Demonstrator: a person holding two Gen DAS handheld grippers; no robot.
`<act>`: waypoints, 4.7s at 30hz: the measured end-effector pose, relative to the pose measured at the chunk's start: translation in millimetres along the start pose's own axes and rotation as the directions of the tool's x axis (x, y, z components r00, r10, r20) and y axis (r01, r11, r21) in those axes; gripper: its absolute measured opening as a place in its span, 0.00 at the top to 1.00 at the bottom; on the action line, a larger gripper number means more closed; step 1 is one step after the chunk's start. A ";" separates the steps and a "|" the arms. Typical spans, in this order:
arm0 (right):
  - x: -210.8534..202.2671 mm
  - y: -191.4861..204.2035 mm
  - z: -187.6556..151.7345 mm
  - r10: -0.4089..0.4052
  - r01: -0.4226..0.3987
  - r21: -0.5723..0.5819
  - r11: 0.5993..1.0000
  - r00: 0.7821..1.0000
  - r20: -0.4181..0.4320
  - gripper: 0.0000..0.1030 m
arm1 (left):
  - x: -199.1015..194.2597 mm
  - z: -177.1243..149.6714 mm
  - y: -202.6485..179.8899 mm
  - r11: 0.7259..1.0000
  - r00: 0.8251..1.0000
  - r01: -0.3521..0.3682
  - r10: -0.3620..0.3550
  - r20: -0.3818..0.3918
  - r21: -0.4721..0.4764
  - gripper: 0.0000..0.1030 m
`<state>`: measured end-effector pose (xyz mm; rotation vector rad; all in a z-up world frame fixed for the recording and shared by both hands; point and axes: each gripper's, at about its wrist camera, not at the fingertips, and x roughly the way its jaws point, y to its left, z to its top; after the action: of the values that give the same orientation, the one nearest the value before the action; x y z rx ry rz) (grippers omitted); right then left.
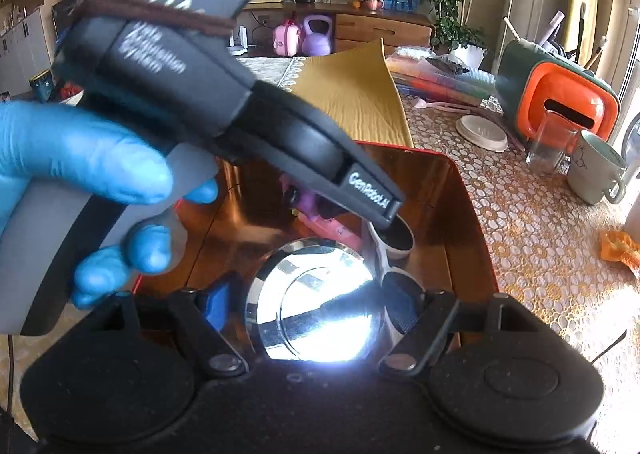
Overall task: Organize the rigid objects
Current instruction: 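Lower the spiky ball into the tin and open the left tool while the right tool releases the mirror, then withdraw both tools from the tin back over the table, then grasp the red snack packet with the left tool while the right tool grasps the white bottle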
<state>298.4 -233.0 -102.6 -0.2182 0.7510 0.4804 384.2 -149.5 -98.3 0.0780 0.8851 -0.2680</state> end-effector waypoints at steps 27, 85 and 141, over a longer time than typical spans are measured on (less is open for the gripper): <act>-46.1 5.0 -2.5 -0.012 0.009 0.078 0.997 0.999 0.040 0.19 | -79.1 -17.6 9.1 1.000 0.995 -0.013 0.013 0.099 -0.008 0.35; -159.3 118.0 -36.5 0.087 -0.105 0.088 0.991 0.978 0.189 0.00 | -296.9 -224.3 120.8 0.948 0.926 -0.225 0.280 0.255 -0.225 0.15; 98.0 154.2 90.9 0.138 -0.137 0.021 0.990 0.988 -0.065 0.31 | -159.1 -211.6 309.0 0.651 0.857 -0.416 0.515 -0.033 -0.635 0.65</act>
<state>338.8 -33.1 -109.3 -0.1685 0.8381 0.6001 210.3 217.5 -122.5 -0.3332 0.7321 0.5204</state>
